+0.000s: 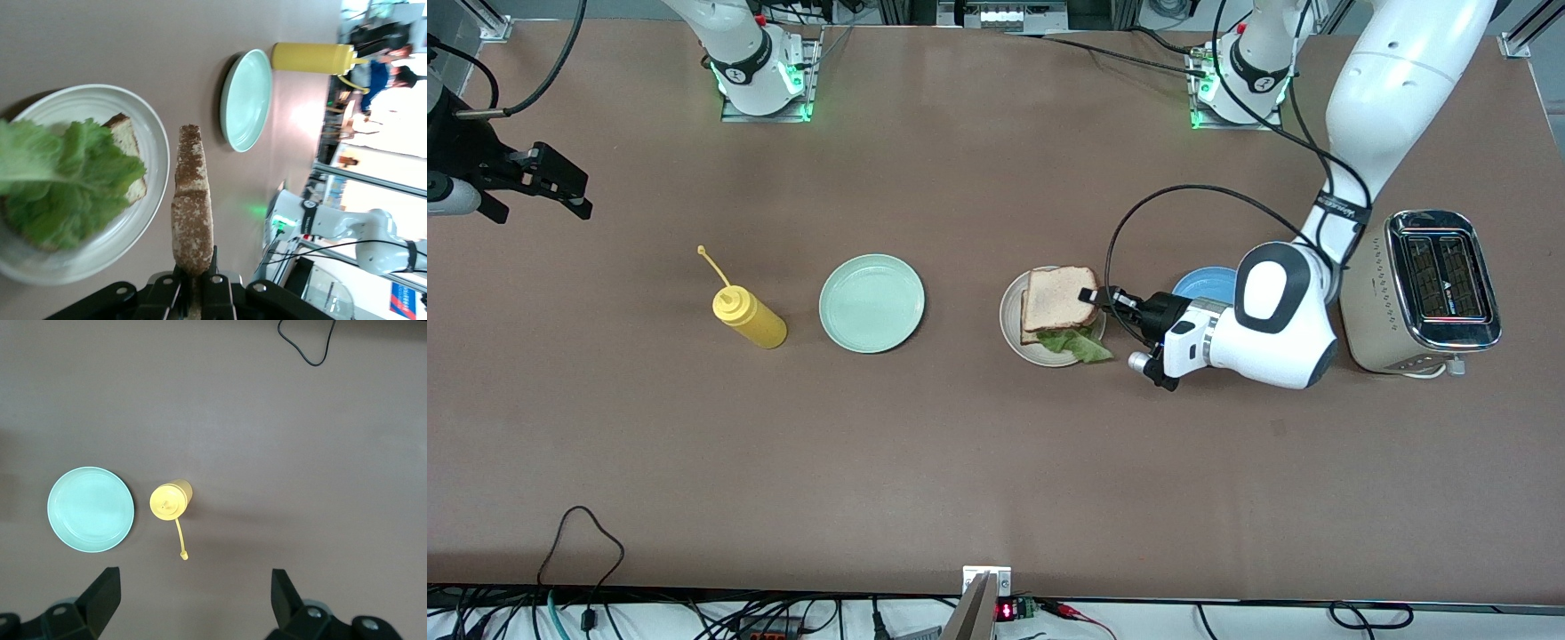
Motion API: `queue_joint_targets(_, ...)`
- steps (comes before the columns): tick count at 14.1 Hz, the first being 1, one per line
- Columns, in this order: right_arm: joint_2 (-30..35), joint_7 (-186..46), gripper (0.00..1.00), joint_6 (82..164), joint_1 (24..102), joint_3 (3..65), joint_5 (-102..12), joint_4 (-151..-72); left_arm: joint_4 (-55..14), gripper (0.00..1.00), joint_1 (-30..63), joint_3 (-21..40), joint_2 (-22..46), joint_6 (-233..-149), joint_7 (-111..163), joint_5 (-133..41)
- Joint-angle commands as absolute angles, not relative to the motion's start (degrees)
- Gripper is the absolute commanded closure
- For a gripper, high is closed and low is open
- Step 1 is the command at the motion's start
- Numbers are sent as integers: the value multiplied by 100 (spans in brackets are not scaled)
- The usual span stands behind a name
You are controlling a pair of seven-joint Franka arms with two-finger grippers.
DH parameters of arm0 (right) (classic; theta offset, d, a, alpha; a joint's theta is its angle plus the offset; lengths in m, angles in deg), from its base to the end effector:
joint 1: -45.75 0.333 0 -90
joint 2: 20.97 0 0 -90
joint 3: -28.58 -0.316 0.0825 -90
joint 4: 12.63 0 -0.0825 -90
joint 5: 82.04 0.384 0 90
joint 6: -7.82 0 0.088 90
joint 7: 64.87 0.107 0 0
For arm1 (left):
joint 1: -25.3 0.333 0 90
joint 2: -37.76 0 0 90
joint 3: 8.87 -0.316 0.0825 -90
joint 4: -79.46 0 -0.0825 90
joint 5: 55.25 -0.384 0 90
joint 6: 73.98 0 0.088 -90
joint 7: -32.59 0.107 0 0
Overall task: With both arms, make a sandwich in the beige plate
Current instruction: 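Lower the bread slice onto the lettuce with the left gripper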
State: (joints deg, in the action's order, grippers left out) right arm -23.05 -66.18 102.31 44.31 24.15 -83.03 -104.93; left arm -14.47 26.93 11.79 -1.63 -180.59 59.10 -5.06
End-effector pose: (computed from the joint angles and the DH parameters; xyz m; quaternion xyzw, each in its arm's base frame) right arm 0.5503 0.0278 0.6326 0.9985 0.0379 0.0373 0.0095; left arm 0.6119 -0.2438 0.2436 0.8478 -0.1230 -0.1672 0.4880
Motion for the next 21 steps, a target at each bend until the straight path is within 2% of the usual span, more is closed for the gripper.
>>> queue_joint_targets(1, -2335, -6654, 0, 10125, 4417, 2401, -8300, -10430, -1809, 99, 2749, 1187, -161, -18313, 6668, -129)
queue_joint_targets(6, -2335, -6663, 0, 10125, 4417, 2401, -8300, -10439, -2003, 100, 2741, 1161, -293, -18673, 6994, -129)
queue_joint_targets(18, -2326, -6724, 0, 10134, 4408, 2410, -8300, -10439, -2012, 99, 2784, 1161, -592, -18771, 7434, -111)
queue_joint_targets(20, -2326, -6724, 0, 10134, 4408, 2410, -8300, -10439, -2012, 94, 2776, 1152, -601, -18893, 7530, -120)
queue_joint_targets(21, -2326, -6724, 0, 10134, 4408, 2410, -8292, -10439, -2012, 84, 2776, 1152, -601, -18911, 7531, -120)
